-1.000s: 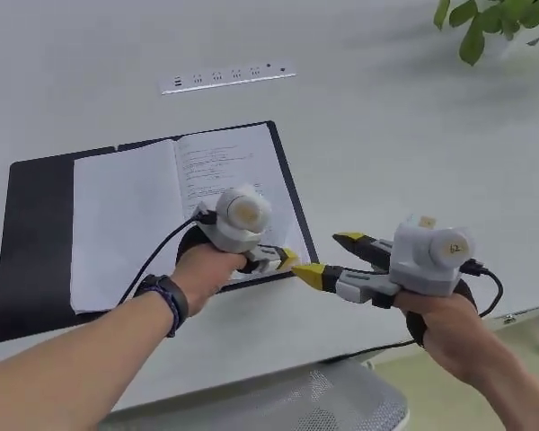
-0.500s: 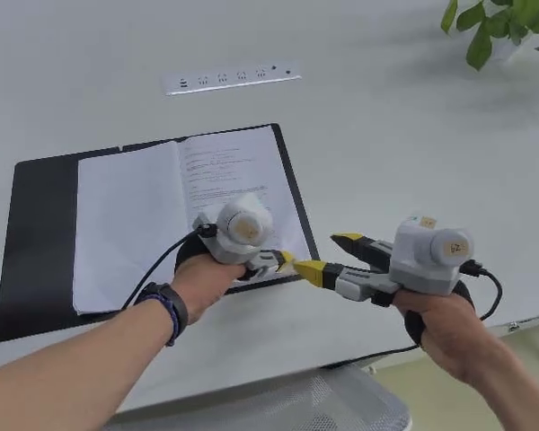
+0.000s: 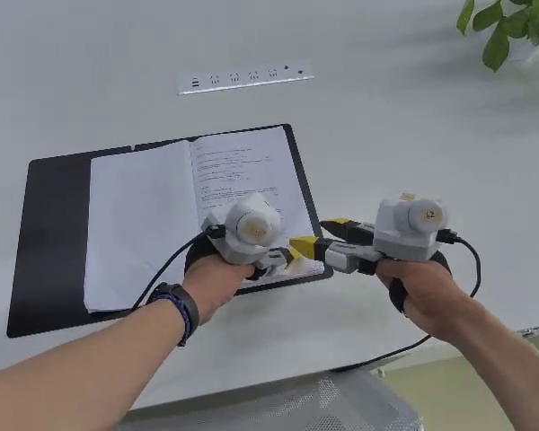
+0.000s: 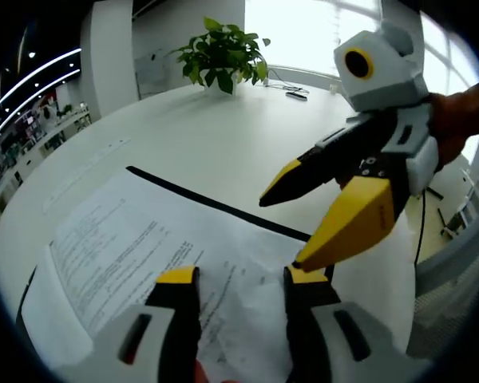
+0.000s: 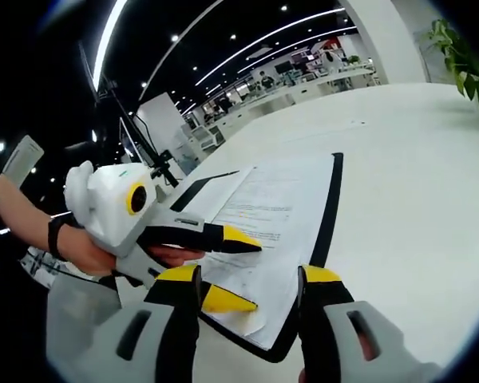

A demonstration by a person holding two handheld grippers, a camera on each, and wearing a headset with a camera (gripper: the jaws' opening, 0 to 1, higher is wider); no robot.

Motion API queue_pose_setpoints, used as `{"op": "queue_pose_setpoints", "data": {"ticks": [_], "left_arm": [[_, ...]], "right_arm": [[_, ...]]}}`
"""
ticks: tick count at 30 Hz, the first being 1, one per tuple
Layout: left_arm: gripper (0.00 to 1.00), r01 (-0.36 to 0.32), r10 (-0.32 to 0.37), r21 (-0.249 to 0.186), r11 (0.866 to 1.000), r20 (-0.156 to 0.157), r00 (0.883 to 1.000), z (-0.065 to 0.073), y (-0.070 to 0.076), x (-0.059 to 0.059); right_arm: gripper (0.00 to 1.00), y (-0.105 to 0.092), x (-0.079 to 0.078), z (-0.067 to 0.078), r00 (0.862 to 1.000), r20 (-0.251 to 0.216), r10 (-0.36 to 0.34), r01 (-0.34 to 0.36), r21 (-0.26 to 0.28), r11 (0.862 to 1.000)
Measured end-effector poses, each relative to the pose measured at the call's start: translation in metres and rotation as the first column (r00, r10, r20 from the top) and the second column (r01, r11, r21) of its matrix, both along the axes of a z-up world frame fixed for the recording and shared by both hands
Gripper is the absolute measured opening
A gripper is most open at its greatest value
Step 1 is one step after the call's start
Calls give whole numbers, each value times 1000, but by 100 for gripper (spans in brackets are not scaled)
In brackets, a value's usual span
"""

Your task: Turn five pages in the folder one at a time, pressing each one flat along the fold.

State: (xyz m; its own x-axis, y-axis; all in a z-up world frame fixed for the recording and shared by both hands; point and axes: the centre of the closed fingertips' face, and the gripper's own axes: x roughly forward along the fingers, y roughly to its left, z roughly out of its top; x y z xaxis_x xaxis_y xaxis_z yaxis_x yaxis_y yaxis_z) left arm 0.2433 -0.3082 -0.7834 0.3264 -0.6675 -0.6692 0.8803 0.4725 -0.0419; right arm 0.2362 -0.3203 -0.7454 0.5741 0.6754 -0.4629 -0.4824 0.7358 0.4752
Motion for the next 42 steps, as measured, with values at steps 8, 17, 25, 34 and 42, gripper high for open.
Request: {"op": "queue_pose_setpoints", "data": {"ticks": [8, 17, 25, 34, 42], "left_arm": [[41, -7, 7, -8, 1000, 0, 1000, 1, 0, 0], [41, -7, 7, -12, 1000, -3, 1000, 1, 0, 0], [41, -8, 8, -18, 1000, -10, 1000, 2, -1, 0], [50, 2, -5, -47, 999, -80, 997, 6, -3, -7], [57, -17, 9, -64, 998, -116, 993, 12, 6, -15]], "right_arm": [[47, 2, 10, -7, 1000, -30, -5, 5, 25, 1000], [47, 7, 12, -14, 998, -56, 6, -4, 41, 999], [46, 4, 8, -13, 997, -72, -14, 20, 75, 997], [41, 0, 8, -13, 994, -97, -57, 69, 129, 989], [32, -3, -2, -16, 991, -117, -61, 78, 141, 987]]}}
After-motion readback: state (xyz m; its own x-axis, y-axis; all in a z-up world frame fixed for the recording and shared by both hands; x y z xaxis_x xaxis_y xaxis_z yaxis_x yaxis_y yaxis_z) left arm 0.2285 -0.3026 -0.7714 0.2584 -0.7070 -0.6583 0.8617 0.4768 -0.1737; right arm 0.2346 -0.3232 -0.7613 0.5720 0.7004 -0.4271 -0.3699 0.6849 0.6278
